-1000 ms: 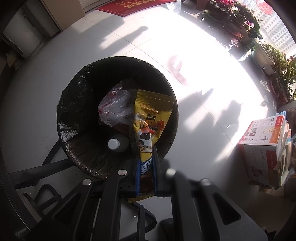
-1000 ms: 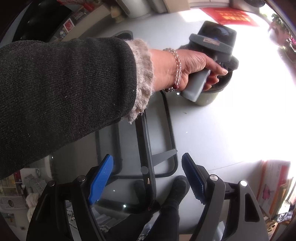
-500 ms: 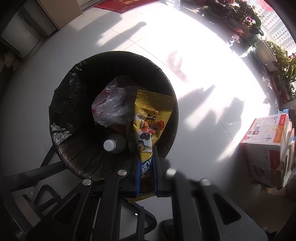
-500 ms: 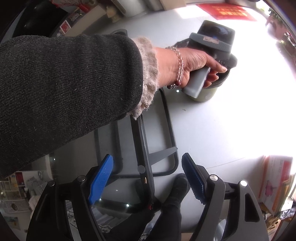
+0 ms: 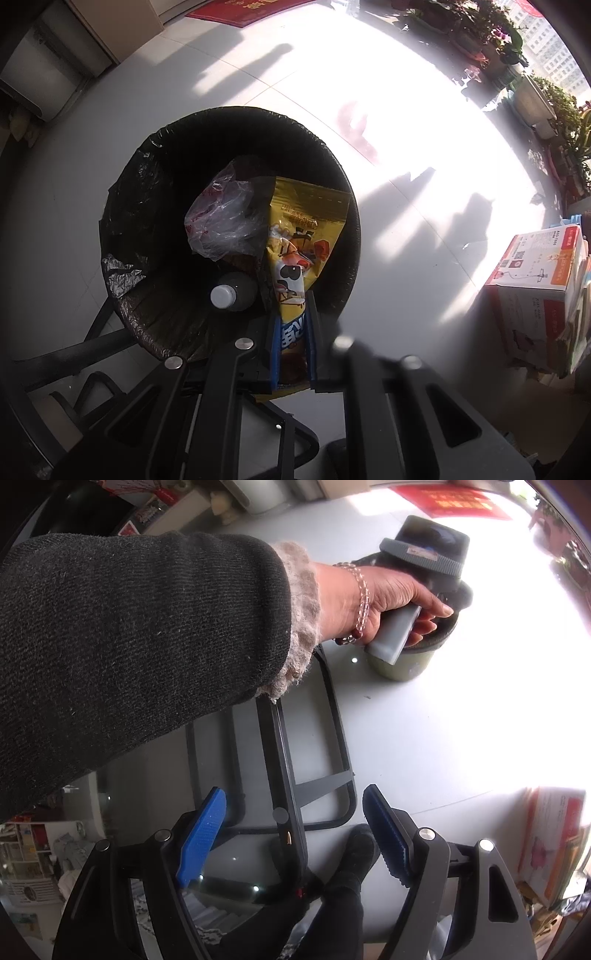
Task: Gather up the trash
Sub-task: 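Lower the yellow packet into the bin and open the left gripper, then raise the left tool from the bin and move it back toward the table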
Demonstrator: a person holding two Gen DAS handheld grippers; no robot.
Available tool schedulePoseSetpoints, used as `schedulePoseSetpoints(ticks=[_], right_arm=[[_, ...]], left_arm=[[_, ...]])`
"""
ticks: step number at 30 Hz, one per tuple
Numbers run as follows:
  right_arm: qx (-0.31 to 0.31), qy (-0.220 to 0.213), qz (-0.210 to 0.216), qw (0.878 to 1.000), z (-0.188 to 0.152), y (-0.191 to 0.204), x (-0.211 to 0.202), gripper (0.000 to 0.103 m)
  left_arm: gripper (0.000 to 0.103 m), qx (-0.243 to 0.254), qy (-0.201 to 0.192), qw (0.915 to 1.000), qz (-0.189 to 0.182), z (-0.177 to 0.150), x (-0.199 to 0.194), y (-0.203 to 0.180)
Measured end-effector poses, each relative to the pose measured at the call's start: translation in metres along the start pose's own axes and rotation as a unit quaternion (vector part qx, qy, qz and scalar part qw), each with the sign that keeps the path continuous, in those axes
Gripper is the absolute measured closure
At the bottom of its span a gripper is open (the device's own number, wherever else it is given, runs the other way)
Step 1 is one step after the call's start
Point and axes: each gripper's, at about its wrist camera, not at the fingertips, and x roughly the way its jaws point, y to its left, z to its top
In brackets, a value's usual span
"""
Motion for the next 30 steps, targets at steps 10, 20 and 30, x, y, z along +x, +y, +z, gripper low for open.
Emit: schedulePoseSetpoints(ticks=[10,20,30], right_arm=[[0.004,0.000,0.000,1.000,-0.003,-0.007,0.001,0.029],[-0.001,0.001,0.004,1.000,-0.003,-0.007,0.003,0.029],[-0.004,0.002,0.004,1.000,-0.005,-0.004,0.008,0.029]], left_arm=[[0.080,-0.019,0.009,0.9997,0.016,0.000,0.003,0.012],[0.046,-0.029,0.001,0.9993,0.025,0.000,-0.004,0.019],[0.046,-0.034,0.001,0.9992,0.022,-0.001,-0.007,0.023]])
